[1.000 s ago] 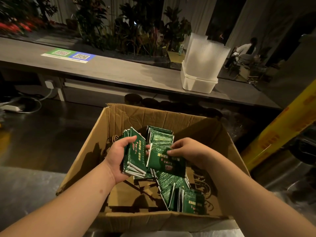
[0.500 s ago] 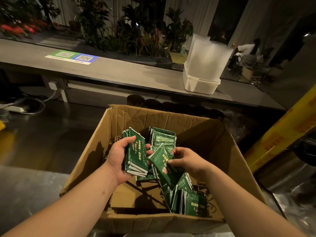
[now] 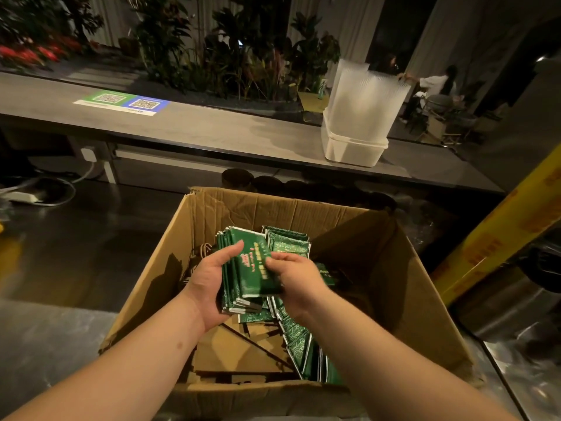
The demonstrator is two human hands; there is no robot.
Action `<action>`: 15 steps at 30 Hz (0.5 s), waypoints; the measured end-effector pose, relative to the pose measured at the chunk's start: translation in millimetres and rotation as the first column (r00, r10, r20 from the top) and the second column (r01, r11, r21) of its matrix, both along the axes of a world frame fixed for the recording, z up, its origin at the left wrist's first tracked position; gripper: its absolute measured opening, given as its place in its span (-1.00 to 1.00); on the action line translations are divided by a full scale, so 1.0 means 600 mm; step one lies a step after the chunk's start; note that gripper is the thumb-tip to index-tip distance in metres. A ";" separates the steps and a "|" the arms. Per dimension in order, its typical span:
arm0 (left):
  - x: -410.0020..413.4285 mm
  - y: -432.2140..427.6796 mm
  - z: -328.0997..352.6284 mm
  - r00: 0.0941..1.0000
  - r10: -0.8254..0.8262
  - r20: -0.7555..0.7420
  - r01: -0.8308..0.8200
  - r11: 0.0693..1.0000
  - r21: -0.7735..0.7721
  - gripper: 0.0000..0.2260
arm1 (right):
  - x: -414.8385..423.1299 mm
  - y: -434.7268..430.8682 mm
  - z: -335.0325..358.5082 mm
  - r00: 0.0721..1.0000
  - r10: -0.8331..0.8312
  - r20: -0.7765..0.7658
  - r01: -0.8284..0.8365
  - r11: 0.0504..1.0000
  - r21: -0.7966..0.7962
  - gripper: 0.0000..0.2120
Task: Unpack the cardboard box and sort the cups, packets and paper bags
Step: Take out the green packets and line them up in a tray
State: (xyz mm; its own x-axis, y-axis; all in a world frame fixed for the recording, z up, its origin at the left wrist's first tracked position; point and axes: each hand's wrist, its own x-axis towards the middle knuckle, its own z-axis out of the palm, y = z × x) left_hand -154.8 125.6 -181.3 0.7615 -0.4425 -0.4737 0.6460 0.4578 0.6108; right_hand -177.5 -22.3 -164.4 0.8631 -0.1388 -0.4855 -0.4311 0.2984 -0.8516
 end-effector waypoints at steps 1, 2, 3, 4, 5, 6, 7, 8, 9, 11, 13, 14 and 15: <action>0.000 0.000 -0.001 1.000 -0.016 0.007 0.015 0.999 0.028 -0.55 | -0.001 0.010 -0.010 1.000 0.018 0.017 -0.016 0.990 -0.138 -0.89; 0.000 0.000 -0.001 0.999 -0.032 0.012 0.031 0.998 0.057 -0.58 | -0.002 0.016 -0.020 0.998 0.046 0.032 -0.035 0.956 -0.290 -0.92; -0.001 -0.002 -0.002 0.999 -0.049 0.010 0.048 0.996 0.076 -0.60 | -0.004 0.018 -0.026 0.996 0.080 0.045 -0.054 0.906 -0.420 -0.91; -0.001 -0.001 -0.002 0.998 -0.059 0.000 0.059 0.995 0.086 -0.63 | -0.003 0.019 -0.032 0.992 0.120 0.050 -0.077 0.853 -0.517 -0.89; 0.000 -0.002 -0.003 0.998 -0.063 -0.013 0.064 0.993 0.094 -0.63 | -0.002 0.015 -0.034 0.987 0.153 0.049 -0.097 0.807 -0.582 -0.87; 0.001 -0.003 -0.003 0.998 -0.061 -0.024 0.063 0.993 0.100 -0.60 | 0.002 0.007 -0.037 0.983 0.180 0.045 -0.112 0.771 -0.627 -0.85; 0.002 -0.004 -0.003 0.998 -0.057 -0.034 0.061 0.993 0.102 -0.55 | 0.008 -0.006 -0.037 0.979 0.200 0.041 -0.123 0.739 -0.662 -0.84; 0.002 -0.005 -0.004 0.998 -0.053 -0.040 0.057 0.994 0.097 -0.52 | 0.018 -0.024 -0.040 0.974 0.222 0.034 -0.132 0.691 -0.711 -0.84; 0.003 -0.007 -0.003 0.998 -0.042 -0.042 0.045 0.995 0.087 -0.49 | 0.031 -0.050 -0.044 0.969 0.246 0.025 -0.136 0.614 -0.777 -0.85; 0.003 -0.009 -0.004 0.999 -0.010 -0.041 0.012 0.998 0.062 -0.47 | 0.057 -0.121 -0.056 0.966 0.253 -0.047 -0.141 0.368 -0.919 -0.91; 0.002 -0.009 -0.006 0.999 0.002 -0.047 0.000 0.999 0.042 -0.47 | 0.072 -0.198 -0.077 0.962 0.195 -0.190 -0.223 0.166 -0.960 -0.77; 0.002 -0.008 -0.006 0.999 0.003 -0.049 -0.002 1.000 0.031 -0.47 | 0.075 -0.232 -0.093 0.943 0.180 -0.280 -0.303 0.111 -0.947 -0.63; 0.002 -0.008 -0.006 0.999 0.003 -0.050 -0.002 1.000 0.022 -0.47 | 0.073 -0.261 -0.108 0.914 0.177 -0.366 -0.382 0.064 -0.922 -0.52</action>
State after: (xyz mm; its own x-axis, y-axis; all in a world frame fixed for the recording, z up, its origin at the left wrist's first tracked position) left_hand -153.8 121.0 -185.1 0.7378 -0.4292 -0.5210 0.6747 0.4462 0.5879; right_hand -133.7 -178.7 -229.4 0.9094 -0.3330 -0.2493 -0.3889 -0.8934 -0.2250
